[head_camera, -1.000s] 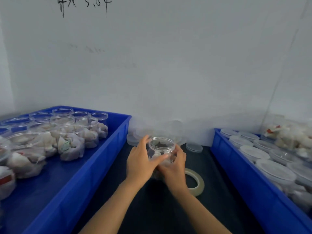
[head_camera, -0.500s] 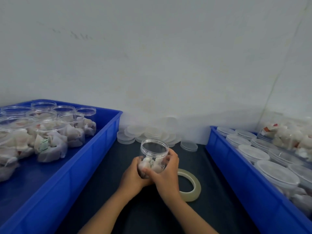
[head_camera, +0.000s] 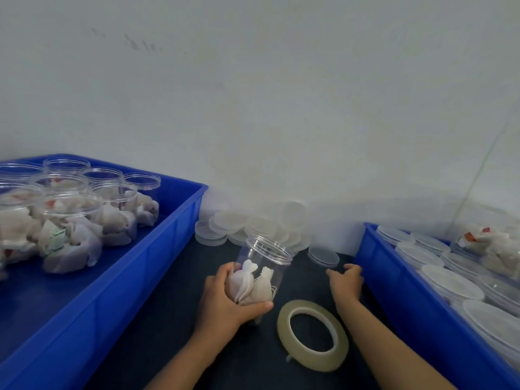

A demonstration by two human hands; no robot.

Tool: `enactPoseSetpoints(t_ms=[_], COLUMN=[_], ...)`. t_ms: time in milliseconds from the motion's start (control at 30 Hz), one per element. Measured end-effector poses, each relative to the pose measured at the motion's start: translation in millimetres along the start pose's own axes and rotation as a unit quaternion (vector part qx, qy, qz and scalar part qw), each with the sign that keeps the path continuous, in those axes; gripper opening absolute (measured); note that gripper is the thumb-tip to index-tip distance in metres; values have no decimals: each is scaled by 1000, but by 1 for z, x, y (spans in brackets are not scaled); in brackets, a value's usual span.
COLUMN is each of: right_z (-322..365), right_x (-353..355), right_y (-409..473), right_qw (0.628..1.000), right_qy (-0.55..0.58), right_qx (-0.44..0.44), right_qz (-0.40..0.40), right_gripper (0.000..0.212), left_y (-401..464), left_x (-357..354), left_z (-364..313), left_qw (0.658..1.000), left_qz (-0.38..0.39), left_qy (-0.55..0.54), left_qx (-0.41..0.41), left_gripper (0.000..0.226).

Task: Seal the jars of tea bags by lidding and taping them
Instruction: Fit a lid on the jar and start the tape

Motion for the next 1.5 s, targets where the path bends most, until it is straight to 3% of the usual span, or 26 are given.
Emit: enactPoseSetpoints(t_ms=[233,400,733,1133,1300,1500], right_z=[-1,2,-2,24,32,30], right_x=[-33,-44,-53,-20,6,27], right_y=[39,60,77,12,-61,-132], right_qw=[994,985,979,994,975,938], right_qy=[-91,-158,-178,15,127,245], right_qx=[42,59,90,82,101,99], right_qz=[41,39,42,68,151,226], right_gripper=[74,78,81,78,70,62], left_y=[2,2,-1,-2,-11,-26], left_x=[-1,0,0,3,5,4], left_z=[2,2,5,0,-8,-20], left_qw=[1000,1000,1000,999,998,994], left_qz=[-14,-29,-25,-16,-3,68], left_qy=[-6,-5,-3,-52,-64,-66], left_qx=[-8,-8,-7,-5,-18,-55], left_gripper=[82,80,80,77,82,99])
Point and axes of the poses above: each hand's wrist, its own y-axis towards the middle knuckle, its own x-axis out of the back of the hand, z = x × y, the point moved 4 cm from there along y, towards the middle knuckle
